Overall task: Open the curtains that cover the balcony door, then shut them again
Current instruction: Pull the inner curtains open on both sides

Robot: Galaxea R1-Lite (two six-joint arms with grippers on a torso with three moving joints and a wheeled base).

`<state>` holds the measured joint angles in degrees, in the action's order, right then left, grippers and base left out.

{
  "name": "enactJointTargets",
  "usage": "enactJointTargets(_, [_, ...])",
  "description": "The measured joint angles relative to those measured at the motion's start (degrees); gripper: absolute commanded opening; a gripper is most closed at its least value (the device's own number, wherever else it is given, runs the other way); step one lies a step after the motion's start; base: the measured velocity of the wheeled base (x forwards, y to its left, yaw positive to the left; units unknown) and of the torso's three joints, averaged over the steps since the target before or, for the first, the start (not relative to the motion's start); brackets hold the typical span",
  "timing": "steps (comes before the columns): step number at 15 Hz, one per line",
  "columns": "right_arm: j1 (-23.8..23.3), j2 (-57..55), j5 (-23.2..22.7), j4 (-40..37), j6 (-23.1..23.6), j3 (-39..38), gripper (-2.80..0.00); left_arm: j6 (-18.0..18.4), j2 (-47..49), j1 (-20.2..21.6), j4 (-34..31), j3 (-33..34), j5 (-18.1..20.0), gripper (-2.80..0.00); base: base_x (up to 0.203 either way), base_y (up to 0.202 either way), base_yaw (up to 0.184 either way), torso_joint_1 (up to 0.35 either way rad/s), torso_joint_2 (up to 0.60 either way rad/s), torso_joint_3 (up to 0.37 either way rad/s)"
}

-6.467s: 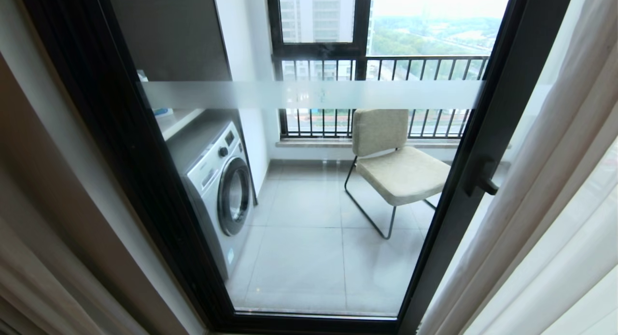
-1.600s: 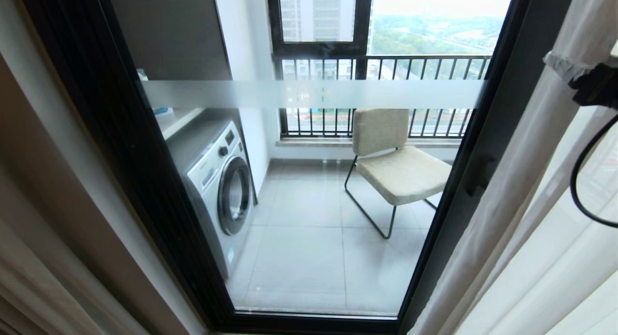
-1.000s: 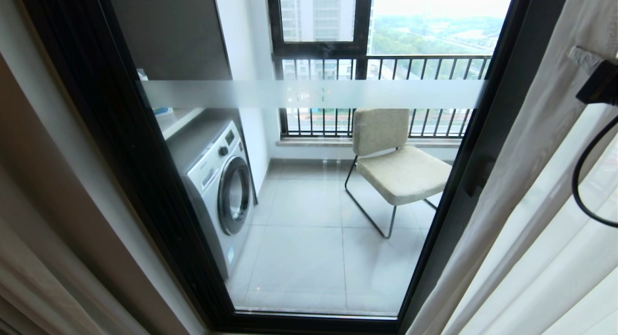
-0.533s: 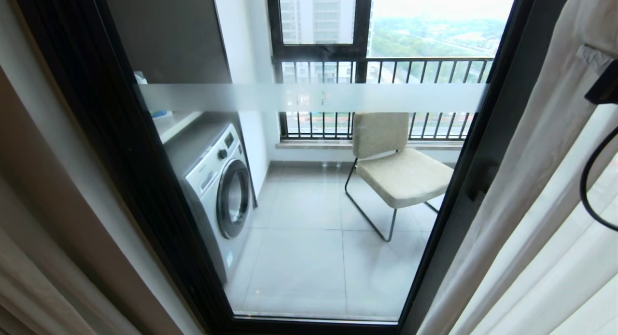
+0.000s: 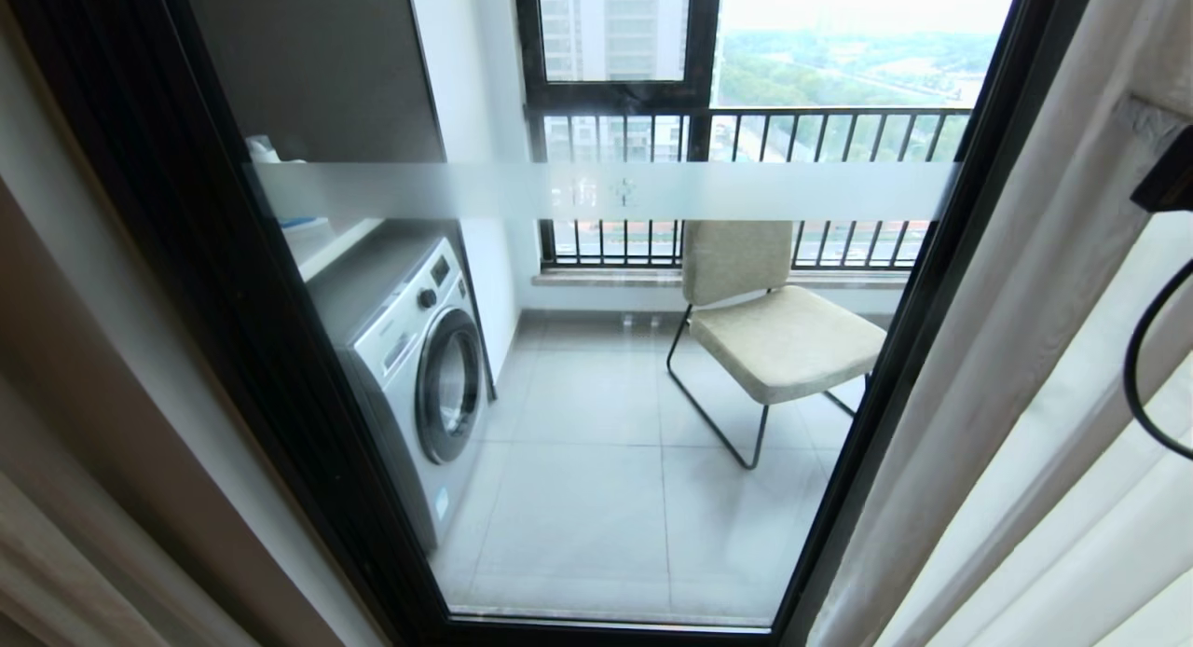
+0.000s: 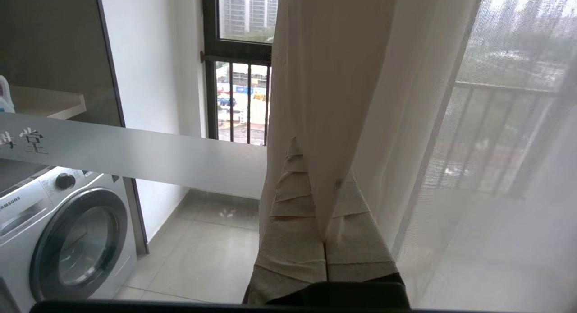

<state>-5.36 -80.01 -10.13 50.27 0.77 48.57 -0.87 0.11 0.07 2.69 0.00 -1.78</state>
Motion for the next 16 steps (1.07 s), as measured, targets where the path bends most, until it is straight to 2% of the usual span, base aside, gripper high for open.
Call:
enactJointTargets(9, [0.0,1.0,0.0,0.0,0.0,-0.8,-2.80,-0.1,0.0,0.0,0.1,0.0,0.1,-2.80,0.000,-0.005,-0.001,0.001,0.00,0.001])
enactJointTargets(16, [0.1,2.5,0.1,-0.1,-0.1,-1.7,-2.80,0.0,0.0,0.0,0.1,0.0,0.0,-2.80,0.000,-0.173,0.003,0.003,0.00,0.001])
